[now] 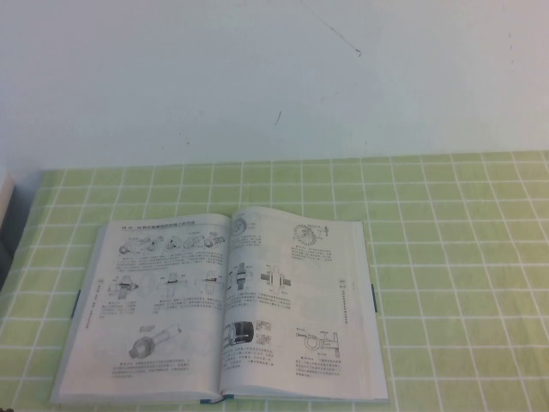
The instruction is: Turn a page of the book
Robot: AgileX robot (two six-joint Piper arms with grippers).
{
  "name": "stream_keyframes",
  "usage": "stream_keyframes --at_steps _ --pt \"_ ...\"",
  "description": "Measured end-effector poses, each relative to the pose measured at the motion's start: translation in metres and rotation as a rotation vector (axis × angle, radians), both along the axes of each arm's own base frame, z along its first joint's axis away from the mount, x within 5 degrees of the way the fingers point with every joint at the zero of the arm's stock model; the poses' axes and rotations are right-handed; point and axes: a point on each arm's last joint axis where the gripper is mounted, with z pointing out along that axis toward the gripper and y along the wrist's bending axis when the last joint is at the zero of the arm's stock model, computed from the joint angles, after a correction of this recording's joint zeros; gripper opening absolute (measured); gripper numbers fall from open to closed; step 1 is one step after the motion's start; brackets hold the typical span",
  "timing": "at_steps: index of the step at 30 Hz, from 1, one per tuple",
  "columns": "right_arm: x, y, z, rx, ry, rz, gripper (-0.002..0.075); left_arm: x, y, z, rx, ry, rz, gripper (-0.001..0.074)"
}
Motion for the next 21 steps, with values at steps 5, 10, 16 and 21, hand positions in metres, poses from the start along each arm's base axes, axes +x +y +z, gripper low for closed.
stream_keyframes --at_steps 5,10,16,21 --pt "0.0 0.0 0.0 0.0 0.0 0.0 -0.0003 0.0 0.0 0.0 0.0 0.0 0.0 -0.0004" --pt "0.0 0.0 0.0 0.0 0.0 0.0 -0.0003 0.0 0.0 0.0 0.0 0.0 0.0 -0.0004" --pt "0.003 0.0 0.005 -0.009 -0.086 0.0 -0.0003 0.003 0.001 0.009 -0.012 -0.112 0.011 -0.0004" --pt "0.006 -0.001 0.032 -0.033 -0.38 -0.003 -0.0003 0.003 0.003 0.036 -0.064 -0.401 0.042 -0.0004"
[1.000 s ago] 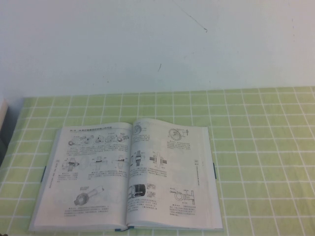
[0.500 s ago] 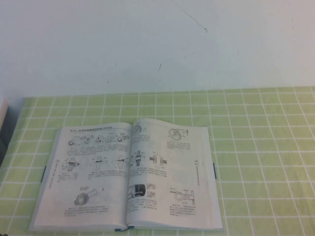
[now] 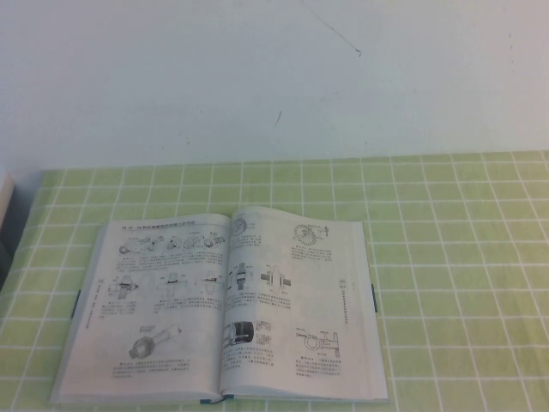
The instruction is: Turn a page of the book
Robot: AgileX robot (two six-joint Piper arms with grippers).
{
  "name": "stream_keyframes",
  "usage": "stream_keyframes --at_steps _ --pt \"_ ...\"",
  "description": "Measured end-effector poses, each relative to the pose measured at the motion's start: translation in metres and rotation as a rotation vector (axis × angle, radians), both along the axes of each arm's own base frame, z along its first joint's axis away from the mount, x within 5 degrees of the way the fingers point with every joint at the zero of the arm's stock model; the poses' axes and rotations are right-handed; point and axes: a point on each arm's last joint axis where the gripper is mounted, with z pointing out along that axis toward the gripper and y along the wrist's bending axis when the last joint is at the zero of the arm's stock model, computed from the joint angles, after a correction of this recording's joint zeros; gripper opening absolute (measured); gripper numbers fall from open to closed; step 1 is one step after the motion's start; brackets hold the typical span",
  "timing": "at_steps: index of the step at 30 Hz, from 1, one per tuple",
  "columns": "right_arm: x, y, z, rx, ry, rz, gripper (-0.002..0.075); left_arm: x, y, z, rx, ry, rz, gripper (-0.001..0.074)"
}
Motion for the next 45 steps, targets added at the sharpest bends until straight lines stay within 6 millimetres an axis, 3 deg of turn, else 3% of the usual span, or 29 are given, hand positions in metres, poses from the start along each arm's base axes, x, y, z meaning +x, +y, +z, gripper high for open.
stream_keyframes --at_steps 9,15,19,24,31,39,45 --pt "-0.012 0.0 0.042 0.032 -0.49 0.014 -0.0003 -0.007 0.004 0.026 -0.042 -0.299 0.037 -0.0004" --pt "-0.014 0.0 0.045 0.051 -0.532 0.011 -0.0003 -0.007 0.007 0.026 -0.162 -0.283 0.037 -0.0004" --pt "-0.011 0.001 0.051 0.016 -0.371 0.014 -0.0003 -0.009 0.004 0.041 -0.174 -0.183 0.0 -0.0004" --pt "-0.018 0.001 0.075 -0.012 -0.14 -0.01 -0.0003 -0.017 -0.001 0.079 -0.159 -0.09 -0.056 -0.0004" --pt "-0.007 0.004 0.102 0.048 0.215 0.04 -0.0003 0.014 -0.01 0.101 -0.117 0.259 -0.099 -0.0004" --pt "0.046 0.024 0.119 0.012 0.617 0.342 -0.0003 0.077 -0.02 0.091 -0.071 0.651 -0.114 -0.0004" --pt "0.094 0.037 0.113 0.007 0.735 0.584 -0.0003 0.116 -0.022 0.066 -0.027 0.792 -0.102 -0.0004"
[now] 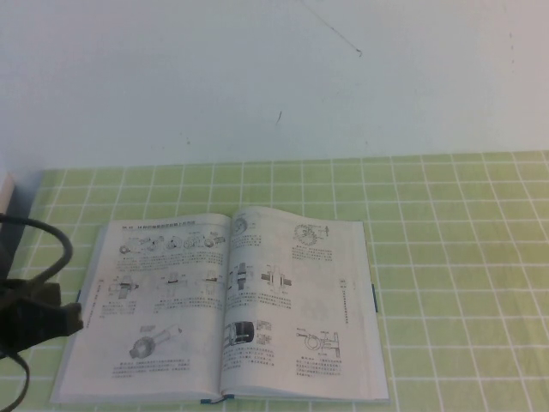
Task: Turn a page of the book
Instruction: Open the closed book
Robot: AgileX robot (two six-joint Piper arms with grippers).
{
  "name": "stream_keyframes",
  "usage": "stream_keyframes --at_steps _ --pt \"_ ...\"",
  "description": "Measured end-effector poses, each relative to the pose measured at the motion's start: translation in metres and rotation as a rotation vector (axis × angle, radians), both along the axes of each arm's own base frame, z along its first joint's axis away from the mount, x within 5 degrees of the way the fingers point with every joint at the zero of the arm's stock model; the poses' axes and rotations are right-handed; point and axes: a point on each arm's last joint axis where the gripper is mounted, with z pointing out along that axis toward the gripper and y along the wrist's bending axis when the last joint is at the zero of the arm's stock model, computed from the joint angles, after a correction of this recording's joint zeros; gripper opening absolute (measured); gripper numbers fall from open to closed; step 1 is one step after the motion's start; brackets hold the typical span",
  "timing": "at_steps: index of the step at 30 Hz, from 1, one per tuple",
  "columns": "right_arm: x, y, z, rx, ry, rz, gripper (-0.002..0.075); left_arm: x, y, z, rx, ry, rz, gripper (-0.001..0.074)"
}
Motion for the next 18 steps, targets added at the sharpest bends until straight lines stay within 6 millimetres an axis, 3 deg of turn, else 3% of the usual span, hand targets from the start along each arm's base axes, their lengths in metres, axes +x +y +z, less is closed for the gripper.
stream_keyframes --at_steps 5,9,13,18 --pt "0.041 0.007 -0.014 0.06 0.038 0.08 -0.0003 0.024 -0.004 -0.016 -0.03 0.112 0.007 -0.0004" --pt "0.07 0.02 -0.039 0.042 0.094 0.101 -0.0003 0.041 -0.007 -0.024 -0.032 0.163 0.002 -0.0004" --pt "0.088 0.053 -0.071 0.035 0.186 0.157 -0.0002 0.052 -0.008 -0.034 -0.046 0.191 0.012 -0.0004" --pt "0.1 0.104 -0.098 0.038 0.239 0.23 -0.0002 0.063 -0.01 -0.044 -0.088 0.203 0.045 -0.0004"
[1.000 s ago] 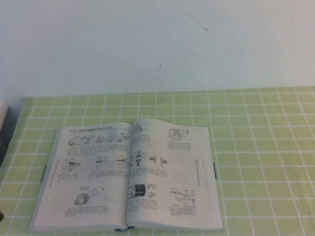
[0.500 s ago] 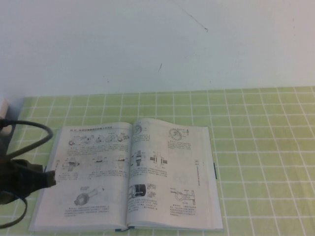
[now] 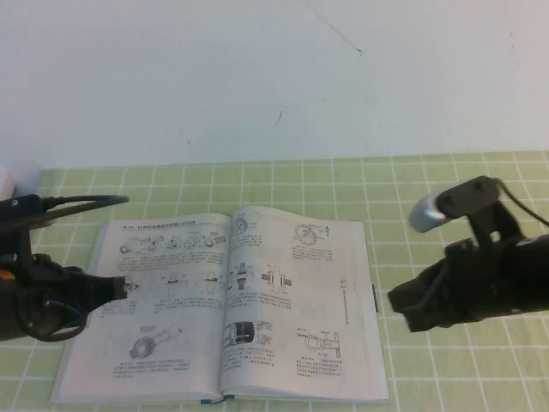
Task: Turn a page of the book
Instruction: Open the closed book
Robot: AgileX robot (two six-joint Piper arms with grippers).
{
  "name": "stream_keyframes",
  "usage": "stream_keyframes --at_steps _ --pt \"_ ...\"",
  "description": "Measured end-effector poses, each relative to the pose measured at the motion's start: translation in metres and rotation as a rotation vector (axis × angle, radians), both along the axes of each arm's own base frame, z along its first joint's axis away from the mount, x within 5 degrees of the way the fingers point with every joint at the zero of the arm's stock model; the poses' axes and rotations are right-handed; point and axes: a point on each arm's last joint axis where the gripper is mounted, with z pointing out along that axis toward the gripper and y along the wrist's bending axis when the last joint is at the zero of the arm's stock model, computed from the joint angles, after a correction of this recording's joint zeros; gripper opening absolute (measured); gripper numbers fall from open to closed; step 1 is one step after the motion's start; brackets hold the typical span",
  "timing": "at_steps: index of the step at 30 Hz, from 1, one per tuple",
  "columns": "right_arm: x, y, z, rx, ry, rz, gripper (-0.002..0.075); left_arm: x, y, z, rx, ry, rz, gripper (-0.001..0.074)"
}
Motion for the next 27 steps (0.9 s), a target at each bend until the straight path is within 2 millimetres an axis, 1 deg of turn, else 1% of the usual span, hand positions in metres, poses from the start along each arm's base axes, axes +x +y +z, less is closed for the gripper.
stream_keyframes --at_steps 1,3,5,7,9,11,14,16,19,20,22,27 --pt "0.003 0.013 -0.005 -0.009 0.0 0.037 -0.0002 0.003 0.0 -0.003 0.0 0.001 0.009 -0.0004" --pt "0.007 0.031 -0.011 -0.021 -0.006 0.099 -0.0002 0.007 0.0 -0.008 -0.001 0.012 0.018 -0.0004" --pt "0.012 0.045 -0.016 -0.031 -0.011 0.146 -0.0002 0.011 0.0 -0.015 -0.001 0.036 0.023 -0.0004" --pt "0.021 0.052 -0.017 -0.033 -0.032 0.156 -0.0002 0.014 0.0 -0.024 0.0 0.068 0.027 -0.0004" --pt "0.029 0.054 -0.015 -0.031 -0.058 0.137 0.0 0.018 0.0 -0.032 0.007 0.089 0.03 -0.0004" --pt "0.032 0.054 -0.016 -0.039 -0.078 0.12 0.0018 0.022 0.0 -0.04 0.027 0.098 0.025 -0.0004" --pt "0.036 0.053 -0.016 -0.036 -0.093 0.082 0.0099 0.029 0.002 -0.05 0.048 0.097 0.035 -0.0004" --pt "0.038 0.053 -0.016 -0.026 -0.095 0.054 0.0207 0.033 0.002 -0.058 0.057 0.112 0.038 -0.0004" --pt "0.039 0.054 -0.021 -0.023 -0.079 0.04 0.0393 0.036 0.002 -0.07 0.059 0.15 0.046 -0.0004" --pt "0.04 0.054 -0.024 -0.021 -0.067 0.036 0.0428 0.036 0.002 -0.073 0.059 0.159 0.046 -0.0004" --pt "0.041 0.056 -0.033 -0.017 -0.03 0.024 0.0471 0.037 0.002 -0.079 0.059 0.178 0.051 -0.0004" --pt "0.047 0.06 -0.06 -0.005 0.068 -0.029 0.0482 0.042 -0.001 -0.076 0.017 0.197 0.066 -0.0004"
